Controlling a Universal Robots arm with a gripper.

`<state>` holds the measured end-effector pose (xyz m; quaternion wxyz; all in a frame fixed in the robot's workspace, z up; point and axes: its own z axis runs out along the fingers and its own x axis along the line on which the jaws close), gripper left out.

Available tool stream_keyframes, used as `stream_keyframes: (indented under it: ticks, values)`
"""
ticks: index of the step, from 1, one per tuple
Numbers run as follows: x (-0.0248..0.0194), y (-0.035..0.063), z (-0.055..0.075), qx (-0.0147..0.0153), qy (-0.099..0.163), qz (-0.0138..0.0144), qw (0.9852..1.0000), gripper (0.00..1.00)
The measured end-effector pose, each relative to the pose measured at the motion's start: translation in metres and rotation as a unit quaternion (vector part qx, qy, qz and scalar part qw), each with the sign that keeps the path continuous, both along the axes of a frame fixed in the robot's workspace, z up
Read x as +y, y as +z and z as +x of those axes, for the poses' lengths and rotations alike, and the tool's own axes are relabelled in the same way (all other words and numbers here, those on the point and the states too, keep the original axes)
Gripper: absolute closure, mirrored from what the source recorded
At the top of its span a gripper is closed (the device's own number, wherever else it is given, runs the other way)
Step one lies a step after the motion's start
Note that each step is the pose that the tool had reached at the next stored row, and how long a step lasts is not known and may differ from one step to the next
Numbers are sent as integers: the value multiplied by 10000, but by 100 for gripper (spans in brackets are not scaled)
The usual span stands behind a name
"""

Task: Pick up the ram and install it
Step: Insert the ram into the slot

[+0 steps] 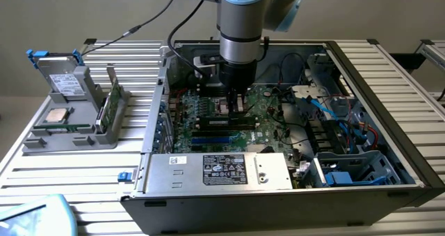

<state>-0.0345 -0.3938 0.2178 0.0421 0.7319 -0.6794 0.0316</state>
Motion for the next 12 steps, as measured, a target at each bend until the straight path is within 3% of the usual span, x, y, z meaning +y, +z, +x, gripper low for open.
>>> stream_keyframes:
  ticks: [12]
  values:
    - [12, -24, -2, 0, 0, -2, 10000, 86]
